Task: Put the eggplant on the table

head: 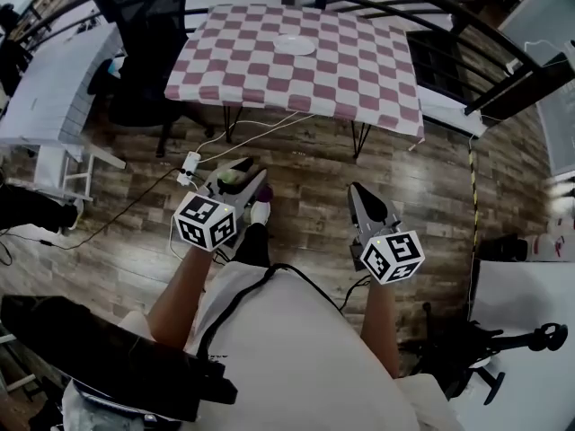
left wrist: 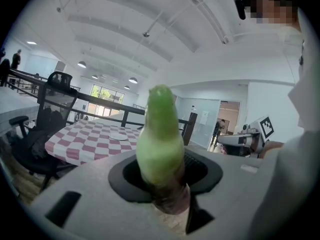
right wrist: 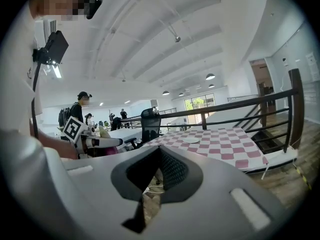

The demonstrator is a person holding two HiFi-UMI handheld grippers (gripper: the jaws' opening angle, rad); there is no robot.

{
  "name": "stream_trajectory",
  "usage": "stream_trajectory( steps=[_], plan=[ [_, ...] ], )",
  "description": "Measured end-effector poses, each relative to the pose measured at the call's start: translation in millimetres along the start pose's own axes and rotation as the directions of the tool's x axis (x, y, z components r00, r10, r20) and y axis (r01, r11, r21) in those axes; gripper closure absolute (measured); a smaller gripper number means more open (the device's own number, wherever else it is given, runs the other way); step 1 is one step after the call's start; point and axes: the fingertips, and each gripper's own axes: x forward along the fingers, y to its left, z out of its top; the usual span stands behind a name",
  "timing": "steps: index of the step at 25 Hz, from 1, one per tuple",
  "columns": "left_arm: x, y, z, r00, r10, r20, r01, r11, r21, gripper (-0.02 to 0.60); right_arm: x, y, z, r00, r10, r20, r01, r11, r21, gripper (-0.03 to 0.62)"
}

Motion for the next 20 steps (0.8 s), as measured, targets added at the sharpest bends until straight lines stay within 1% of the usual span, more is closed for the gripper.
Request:
stream_trajectory(
  steps=[4,7,13,17,20],
  plan=[
    [23,42,15,1.0,0.008,-0.002,-0.008,1.0,0.011,0.422,51,-10,14,1.0,0.01,-0.01,-0.011,1.0,-0.017,0.588],
    [36,74,29,1.0,0.012,0.002,-0.012,1.0,-0.004,0.422,90,-16,28,1.0,0.0,-0.014,0.0,1.0,-0.02,0.588],
    [67,137,55,1.0,0.014,-0.003,-0.014,1.0,-0.027,0.422,162,-26,57,0.999,0.022,-0.041,-0.024,0.999,-0.045,0.588],
    [92,172,71,1.0,-0.006,-0.008,0.006,0.999,-0.034,0.422,201,-37,70,0.999,0.006,-0.046,-0.009,0.999,-0.05,0.588],
    [114,197,84,0.999,-0.029,-0.014,0.029,0.999,-0.024,0.422,228,-48,79,0.999,-0.013,-0.038,0.011,0.999,-0.044,0.588]
  ],
)
